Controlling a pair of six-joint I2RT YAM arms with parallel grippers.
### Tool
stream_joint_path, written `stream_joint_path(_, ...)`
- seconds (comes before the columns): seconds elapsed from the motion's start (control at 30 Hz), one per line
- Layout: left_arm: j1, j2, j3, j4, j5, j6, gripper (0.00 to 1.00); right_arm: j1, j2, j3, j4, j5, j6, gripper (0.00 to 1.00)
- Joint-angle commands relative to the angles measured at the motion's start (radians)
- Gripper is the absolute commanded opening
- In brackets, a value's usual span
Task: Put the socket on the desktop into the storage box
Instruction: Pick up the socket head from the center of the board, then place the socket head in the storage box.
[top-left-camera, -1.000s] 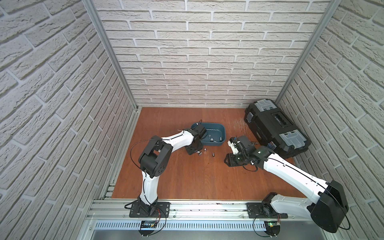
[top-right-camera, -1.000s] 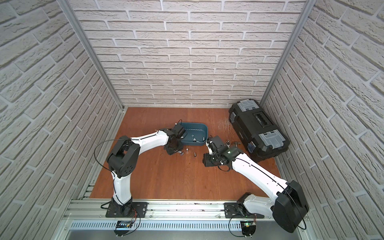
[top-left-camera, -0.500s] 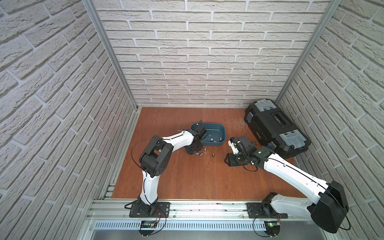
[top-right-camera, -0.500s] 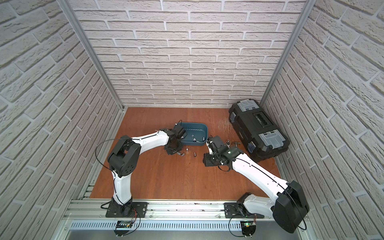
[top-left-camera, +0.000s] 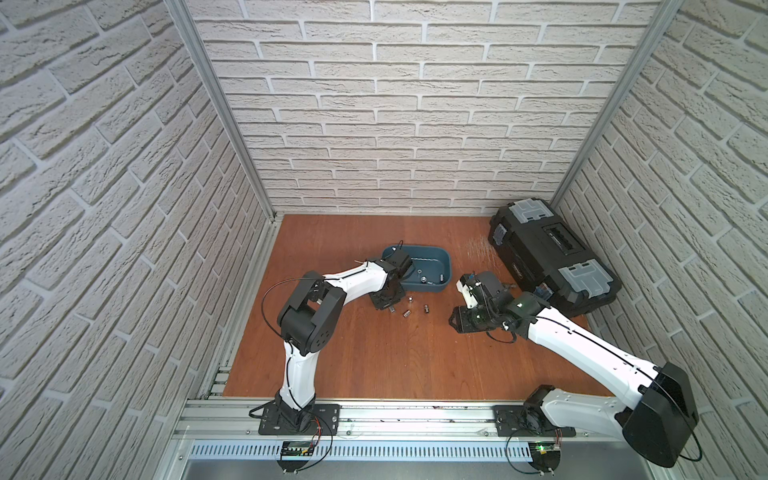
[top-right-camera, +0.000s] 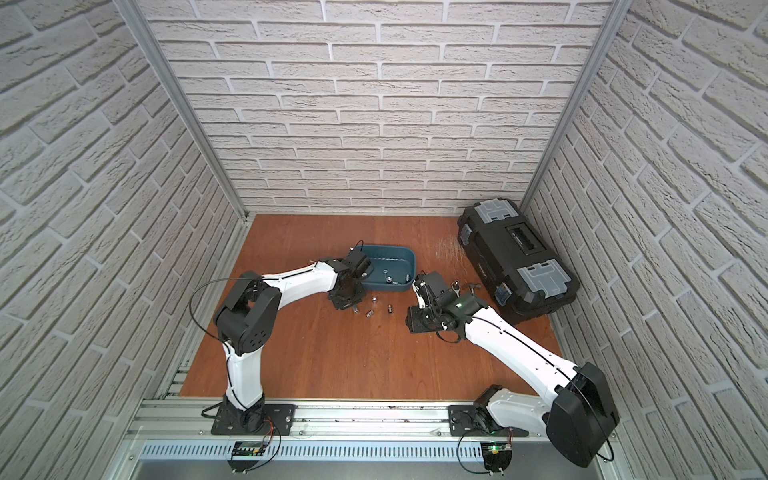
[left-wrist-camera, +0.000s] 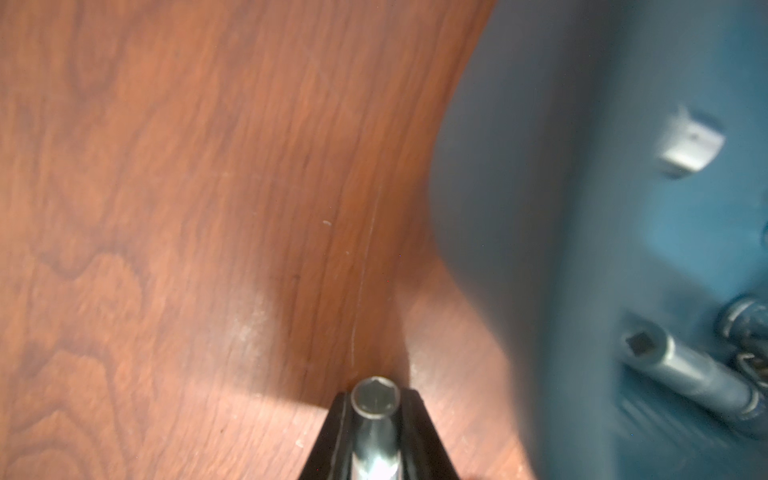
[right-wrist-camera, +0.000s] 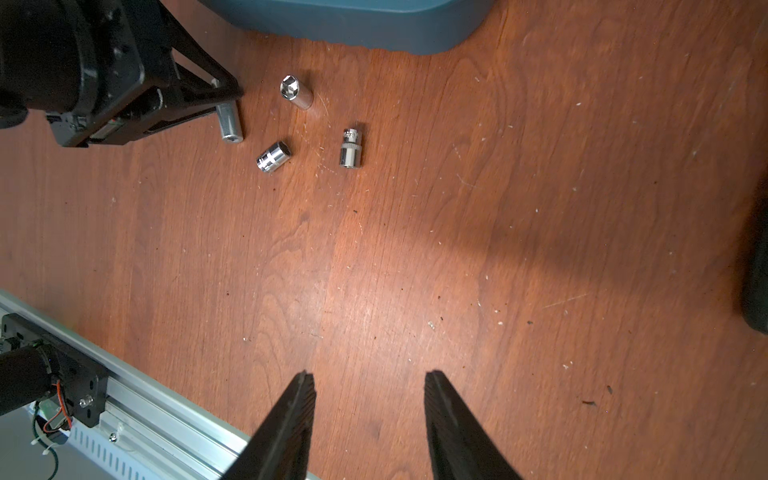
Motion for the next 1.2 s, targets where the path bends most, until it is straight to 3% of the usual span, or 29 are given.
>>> stream_joint_path(0.0,0.008,-0.055,-0.024,-0.017,-0.012,0.012,0.14,-0.005,-0.019,-0.011,0.025,-0.006,0.008,0.49)
stream_joint_path(0.63,-0.008,-0.246,0.004,-0.059,-0.024,0.117,0.11,0.005,0.010,-0.004,0.041,-0.046,0.011,0.49)
stream_joint_path(1.17,0.038,-0.029,0.347,-0.121,0.055,0.225,0.11,0.018,0.084,0.150,0.043,-0.075,-0.041,0.49)
